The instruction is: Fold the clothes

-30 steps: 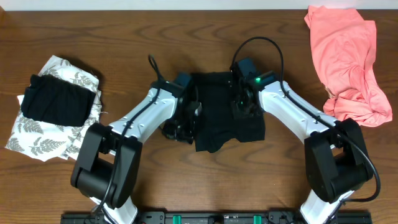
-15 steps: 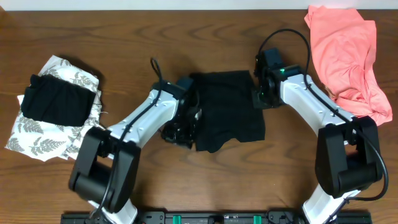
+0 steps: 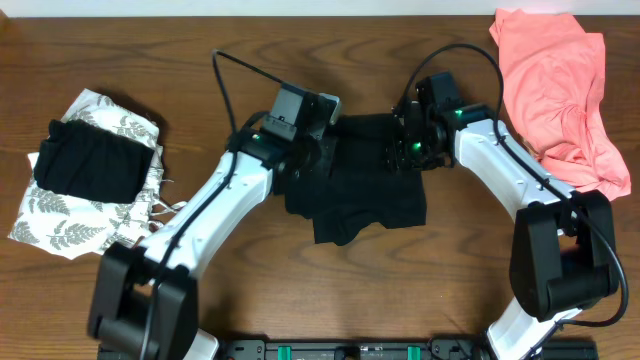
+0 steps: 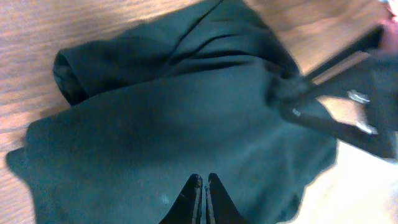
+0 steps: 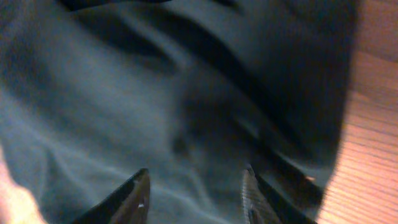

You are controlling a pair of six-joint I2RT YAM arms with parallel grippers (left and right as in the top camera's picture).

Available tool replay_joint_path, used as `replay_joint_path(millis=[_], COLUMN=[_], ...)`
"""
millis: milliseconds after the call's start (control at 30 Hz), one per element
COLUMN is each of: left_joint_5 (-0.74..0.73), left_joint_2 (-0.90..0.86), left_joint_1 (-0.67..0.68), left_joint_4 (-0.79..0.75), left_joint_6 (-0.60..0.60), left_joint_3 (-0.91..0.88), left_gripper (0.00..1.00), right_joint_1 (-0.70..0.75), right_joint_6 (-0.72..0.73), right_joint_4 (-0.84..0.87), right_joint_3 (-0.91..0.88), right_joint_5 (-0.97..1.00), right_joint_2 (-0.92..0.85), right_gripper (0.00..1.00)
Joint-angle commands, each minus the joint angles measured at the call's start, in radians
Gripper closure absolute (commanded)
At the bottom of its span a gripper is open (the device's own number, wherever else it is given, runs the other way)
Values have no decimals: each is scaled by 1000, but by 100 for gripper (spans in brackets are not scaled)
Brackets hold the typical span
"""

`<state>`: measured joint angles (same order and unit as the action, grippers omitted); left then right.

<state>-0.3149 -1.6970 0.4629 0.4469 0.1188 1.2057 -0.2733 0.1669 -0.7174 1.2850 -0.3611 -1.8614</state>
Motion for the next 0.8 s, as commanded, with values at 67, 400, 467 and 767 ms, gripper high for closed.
replay_joint_path(millis=[67, 400, 467, 767], left_joint_5=[-119, -171, -171, -163], left_joint_2=[-122, -151, -151, -152], left_joint_1=[10, 71, 79, 82], left_joint_4=[95, 376, 388, 426], left_joint_6=[102, 111, 111, 111], left_joint_3=[-9, -11, -18, -58], left_gripper=[94, 94, 94, 94], right_joint_1=[-42, -61, -61, -30], right_joint_6=[18, 110, 110, 60], right_joint_4=[33, 248, 290, 474], right_joint_3=[-5, -76, -99, -120], right_joint_5=[-58, 107, 138, 306], right_joint_2=[27, 8, -16, -200], right_gripper=[72, 80, 79, 81])
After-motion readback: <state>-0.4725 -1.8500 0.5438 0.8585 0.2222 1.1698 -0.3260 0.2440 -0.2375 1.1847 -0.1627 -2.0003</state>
